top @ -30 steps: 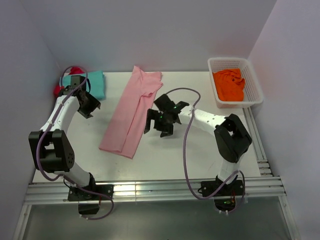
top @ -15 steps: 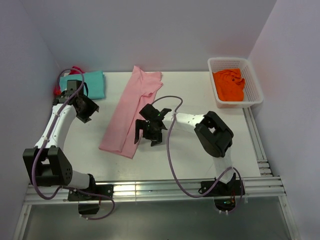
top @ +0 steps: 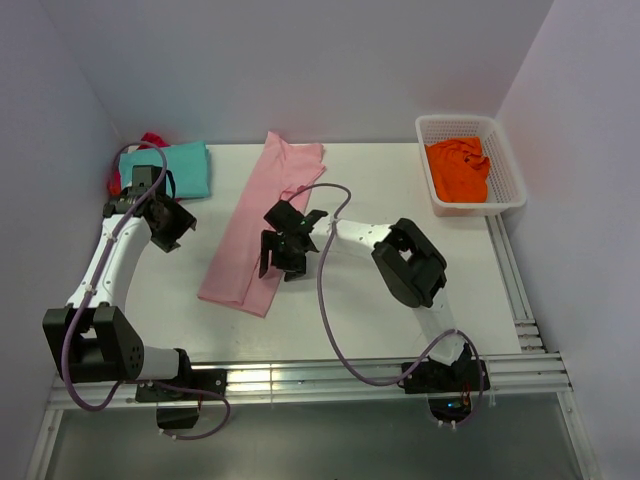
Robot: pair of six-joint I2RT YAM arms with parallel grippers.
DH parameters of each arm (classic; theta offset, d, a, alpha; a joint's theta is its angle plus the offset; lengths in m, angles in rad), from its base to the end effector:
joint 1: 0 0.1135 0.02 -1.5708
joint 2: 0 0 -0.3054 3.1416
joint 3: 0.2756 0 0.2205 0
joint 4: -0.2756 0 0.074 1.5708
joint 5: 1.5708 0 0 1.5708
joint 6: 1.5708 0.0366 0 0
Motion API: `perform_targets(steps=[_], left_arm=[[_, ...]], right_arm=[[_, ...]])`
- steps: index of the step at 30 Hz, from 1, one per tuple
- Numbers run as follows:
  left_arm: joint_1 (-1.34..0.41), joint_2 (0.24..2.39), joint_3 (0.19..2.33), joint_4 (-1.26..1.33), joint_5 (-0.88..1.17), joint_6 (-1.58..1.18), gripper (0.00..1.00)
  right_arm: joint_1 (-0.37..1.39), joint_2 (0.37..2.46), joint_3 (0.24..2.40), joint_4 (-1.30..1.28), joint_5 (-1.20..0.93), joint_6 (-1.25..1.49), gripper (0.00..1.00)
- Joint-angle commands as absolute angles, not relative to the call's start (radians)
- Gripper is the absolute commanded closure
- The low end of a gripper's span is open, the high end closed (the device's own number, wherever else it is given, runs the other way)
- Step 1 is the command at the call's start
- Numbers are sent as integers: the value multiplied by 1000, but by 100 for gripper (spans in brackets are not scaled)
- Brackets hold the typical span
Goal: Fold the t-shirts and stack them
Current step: Fold the tshirt
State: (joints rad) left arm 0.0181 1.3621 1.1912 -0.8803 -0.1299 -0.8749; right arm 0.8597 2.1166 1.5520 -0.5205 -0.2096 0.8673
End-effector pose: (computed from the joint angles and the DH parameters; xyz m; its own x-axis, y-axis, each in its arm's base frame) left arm 0.2307 0.0089 0.3396 -0.4933 -0.7701 -0.4046 -0.7188 0.6228 -0.3090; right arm 0.2822 0.3392 0.2146 -0.9868 -0.0027 -0.1617 -0.0802 0.8763 0.4750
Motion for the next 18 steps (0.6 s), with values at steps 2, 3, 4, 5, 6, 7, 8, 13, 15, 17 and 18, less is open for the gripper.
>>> perform_targets(steps=[2, 3, 4, 5, 6, 7, 8, 13, 15, 17, 18], left_arm=[[15, 1333, 1200, -887, -153, -847, 42], [15, 1335, 1201, -887, -155, -844, 43], [15, 1335, 1200, -885, -155, -844, 43], [15, 1336, 1200, -885, -153, -844, 43], [15, 1336, 1198, -882, -153, -844, 43], [15, 1338, 1193, -882, -152, -845, 43], [15, 1338, 1192, -879, -150, -844, 42], [17, 1345, 1186, -871, -149, -839, 43], [15, 1348, 1186, -868, -147, -836, 42], [15, 1348, 1186, -867, -144, -833, 43], [15, 1351, 1184, -864, -143, -831, 42]], right_arm=[[861, 2157, 1569, -540, -160, 865, 32], [859, 2160, 1571, -543, -155, 864, 37], [859, 2164, 1572, -549, -152, 862, 44], [859, 2166, 1572, -554, -144, 861, 48], [858, 2169, 1575, -557, -144, 858, 53], [856, 2171, 1574, -560, -143, 857, 63], [853, 2172, 1572, -558, -141, 857, 70], [836, 2166, 1548, -565, -130, 857, 88], [827, 2152, 1522, -569, -114, 857, 91], [808, 2123, 1494, -574, -101, 857, 92], [802, 2111, 1458, -572, -85, 856, 93]])
